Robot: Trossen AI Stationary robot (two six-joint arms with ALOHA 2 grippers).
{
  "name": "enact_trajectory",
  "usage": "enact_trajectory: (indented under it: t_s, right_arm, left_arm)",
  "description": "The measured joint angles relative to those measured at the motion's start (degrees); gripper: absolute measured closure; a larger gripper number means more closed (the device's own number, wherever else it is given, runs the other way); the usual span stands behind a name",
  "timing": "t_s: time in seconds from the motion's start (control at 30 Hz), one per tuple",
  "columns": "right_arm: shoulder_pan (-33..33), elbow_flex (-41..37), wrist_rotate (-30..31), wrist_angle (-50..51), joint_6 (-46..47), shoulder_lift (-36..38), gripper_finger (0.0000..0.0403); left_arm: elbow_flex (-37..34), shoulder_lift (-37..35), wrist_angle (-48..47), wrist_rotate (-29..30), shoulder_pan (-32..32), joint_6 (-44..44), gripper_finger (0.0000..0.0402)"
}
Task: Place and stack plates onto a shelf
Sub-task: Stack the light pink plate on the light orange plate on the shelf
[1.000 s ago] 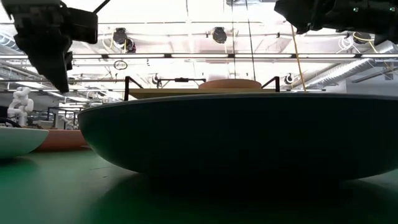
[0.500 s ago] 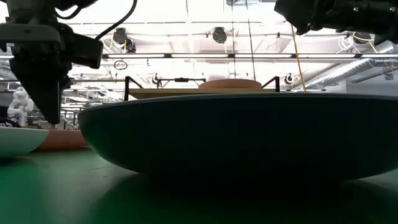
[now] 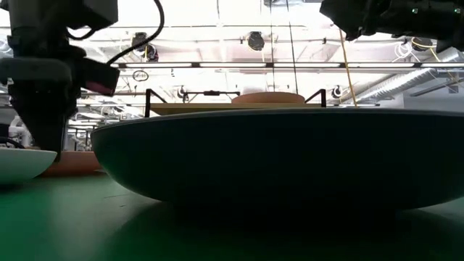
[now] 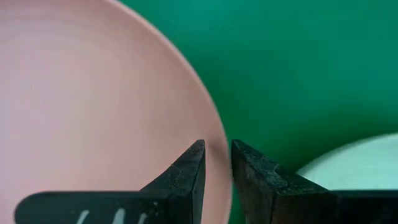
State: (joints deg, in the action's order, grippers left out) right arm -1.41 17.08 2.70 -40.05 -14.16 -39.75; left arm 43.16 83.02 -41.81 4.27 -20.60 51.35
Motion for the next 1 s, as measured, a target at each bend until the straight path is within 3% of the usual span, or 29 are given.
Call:
enact_trajectory:
  t_s: [0.47, 1.0]
  right_arm:
    - [0.0, 0.0, 0.0, -0.4, 0.3, 0.0, 0.0293]
    - [0.0, 0.0, 0.0, -0.9, 1.5, 0.0, 0.0293]
  left_arm:
    - [1.1, -0.2, -1.7, -1.5, 0.0, 0.0, 0.0325]
    - [1.1, -0.1, 0.8, 1.8, 0.0, -1.4, 0.0326]
